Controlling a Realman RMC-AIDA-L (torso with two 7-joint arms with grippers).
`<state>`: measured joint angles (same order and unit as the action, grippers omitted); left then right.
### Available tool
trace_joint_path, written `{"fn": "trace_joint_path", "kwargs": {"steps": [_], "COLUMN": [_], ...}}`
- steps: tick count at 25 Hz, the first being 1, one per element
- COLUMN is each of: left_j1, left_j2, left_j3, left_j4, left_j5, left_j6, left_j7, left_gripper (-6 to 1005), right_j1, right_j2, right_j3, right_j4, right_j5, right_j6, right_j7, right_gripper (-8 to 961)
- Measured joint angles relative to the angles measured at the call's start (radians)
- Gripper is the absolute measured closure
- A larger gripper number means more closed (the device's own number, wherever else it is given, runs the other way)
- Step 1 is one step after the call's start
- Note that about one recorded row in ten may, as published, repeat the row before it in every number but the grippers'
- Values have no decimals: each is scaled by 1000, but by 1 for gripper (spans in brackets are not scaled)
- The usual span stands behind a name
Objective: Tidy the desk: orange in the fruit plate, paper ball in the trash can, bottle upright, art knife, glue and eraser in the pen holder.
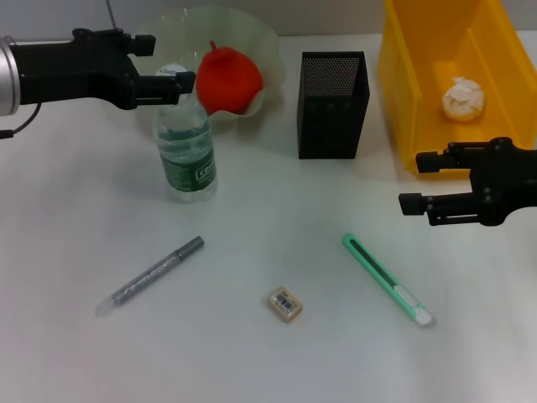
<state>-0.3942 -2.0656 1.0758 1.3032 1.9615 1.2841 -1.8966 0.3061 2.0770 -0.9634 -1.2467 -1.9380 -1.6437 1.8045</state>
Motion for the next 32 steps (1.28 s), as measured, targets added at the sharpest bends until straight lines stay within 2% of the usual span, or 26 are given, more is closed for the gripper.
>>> {"fn": "trace_joint_path", "kwargs": {"steps": [2, 5, 6, 10, 11, 15, 16, 17, 19, 21, 22, 23, 24, 25, 26, 28, 32], "left_j1": [11, 32, 53, 96, 145, 223, 250, 275, 313, 337, 350, 358, 367, 367, 368, 368, 356], "left_j2": [0, 0, 1, 1, 1, 1, 0, -1, -2, -3, -3, -2, 0, 0, 1, 1, 3], "left_j3": [-5, -23, -43, -78, -105, -133, -137, -139, -139, -139, -139, -141, -155, -155, -179, -179, -230], "left_j4": [21, 56, 85, 114, 119, 96, 84, 72, 41, 9, -17, -40, -97, -97, -148, -148, -228], "left_j5": [-19, -43, -72, -141, -213, -296, -315, -329, -352, -376, -389, -402, -418, -418, -421, -421, -416], "left_j6": [9, 30, 50, 85, 117, 150, 157, 162, 186, 220, 241, 260, 302, 302, 341, 341, 402], "left_j7": [10, 26, 43, 83, 130, 205, 230, 252, 304, 360, 396, 428, 489, 489, 537, 537, 605], "left_gripper": [184, 185, 185, 185, 185, 185, 185, 185, 185, 185, 184, 184, 184, 184, 184, 184, 184], "right_j1": [1, 11, 32, 67, 97, 150, 192, 192, 245, 324, 324, 355, 405, 405, 456, 479, 551], "right_j2": [0, 0, 0, 0, 0, 0, 0, 0, 0, 0, 0, -1, 0, 0, 2, 3, 5], "right_j3": [-4, -10, -10, -12, -21, -65, -108, -108, -151, -203, -203, -227, -275, -275, -327, -349, -439], "right_j4": [-28, -89, -123, -179, -215, -267, -284, -284, -289, -272, -272, -256, -215, -215, -162, -134, -4], "right_j5": [-18, -57, -82, -129, -189, -309, -382, -382, -454, -536, -536, -559, -597, -597, -636, -646, -691], "right_j6": [-6, -34, -79, -110, -116, -135, -155, -155, -180, -210, -210, -216, -225, -225, -227, -221, -171], "right_j7": [8, 22, 33, 79, 127, 183, 213, 213, 260, 335, 335, 370, 443, 443, 524, 560, 737], "right_gripper": [193, 193, 193, 193, 193, 193, 193, 193, 194, 197, 199, 202, 204, 207, 209, 215, 225]}}
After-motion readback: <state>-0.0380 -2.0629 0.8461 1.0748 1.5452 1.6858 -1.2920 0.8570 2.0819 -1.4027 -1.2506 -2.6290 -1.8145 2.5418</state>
